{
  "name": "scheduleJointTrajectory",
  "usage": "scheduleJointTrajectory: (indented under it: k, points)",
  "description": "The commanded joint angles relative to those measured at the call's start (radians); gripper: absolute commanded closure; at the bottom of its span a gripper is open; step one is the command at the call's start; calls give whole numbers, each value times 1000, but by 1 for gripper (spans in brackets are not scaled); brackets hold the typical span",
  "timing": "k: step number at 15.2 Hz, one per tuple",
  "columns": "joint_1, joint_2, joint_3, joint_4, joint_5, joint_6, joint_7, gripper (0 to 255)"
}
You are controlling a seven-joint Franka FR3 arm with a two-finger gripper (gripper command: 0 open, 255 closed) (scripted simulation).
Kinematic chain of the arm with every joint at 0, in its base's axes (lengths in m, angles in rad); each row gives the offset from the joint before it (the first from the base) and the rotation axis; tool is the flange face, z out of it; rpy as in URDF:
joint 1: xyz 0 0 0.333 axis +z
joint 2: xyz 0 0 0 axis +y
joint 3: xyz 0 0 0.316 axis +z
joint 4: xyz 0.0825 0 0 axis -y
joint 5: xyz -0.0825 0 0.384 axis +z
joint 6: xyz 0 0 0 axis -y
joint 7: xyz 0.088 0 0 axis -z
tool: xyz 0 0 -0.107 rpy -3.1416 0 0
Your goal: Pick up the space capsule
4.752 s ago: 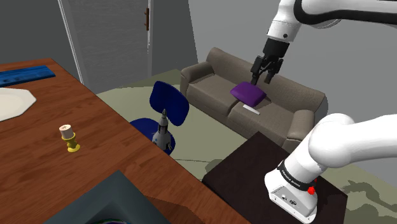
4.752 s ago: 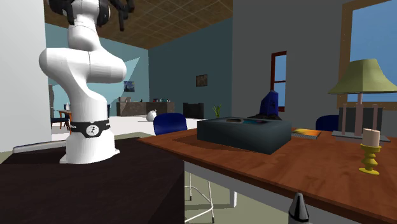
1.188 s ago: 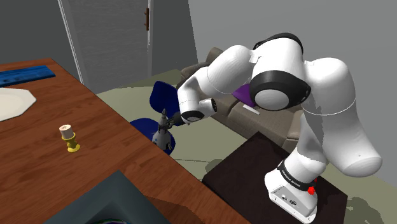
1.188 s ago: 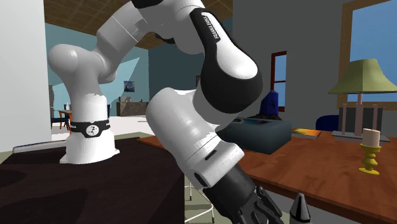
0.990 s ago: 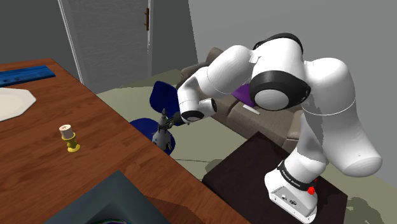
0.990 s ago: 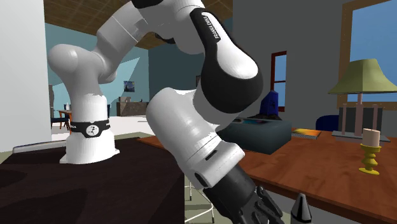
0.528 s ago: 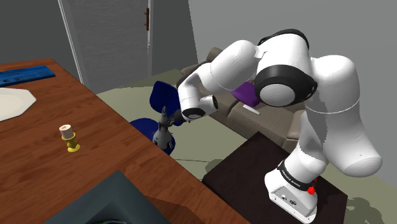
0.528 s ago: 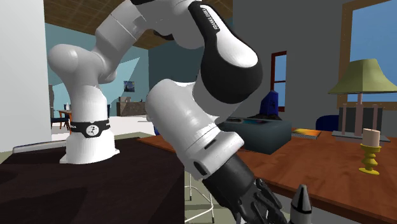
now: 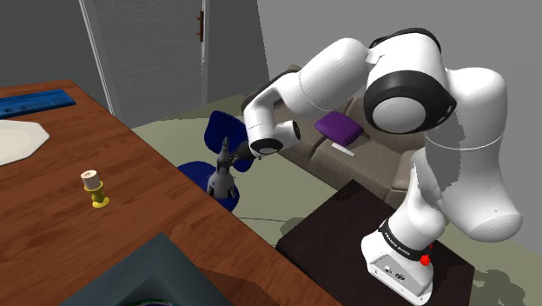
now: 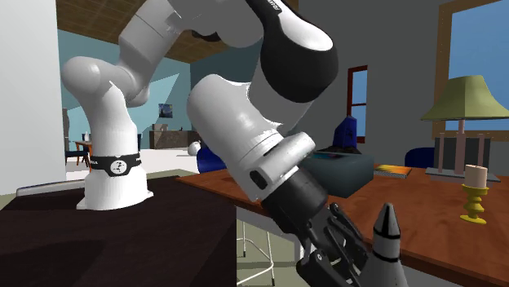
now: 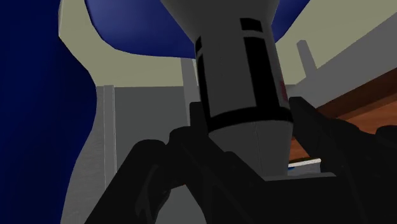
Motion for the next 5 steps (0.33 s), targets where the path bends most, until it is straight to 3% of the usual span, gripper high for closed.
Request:
scheduleJointTrajectory:
  k: [1,5]
  points:
    - [3,-37,-3,-15,-26,17,11,255]
    - [4,-67,-2,-24,-52,35,26,255]
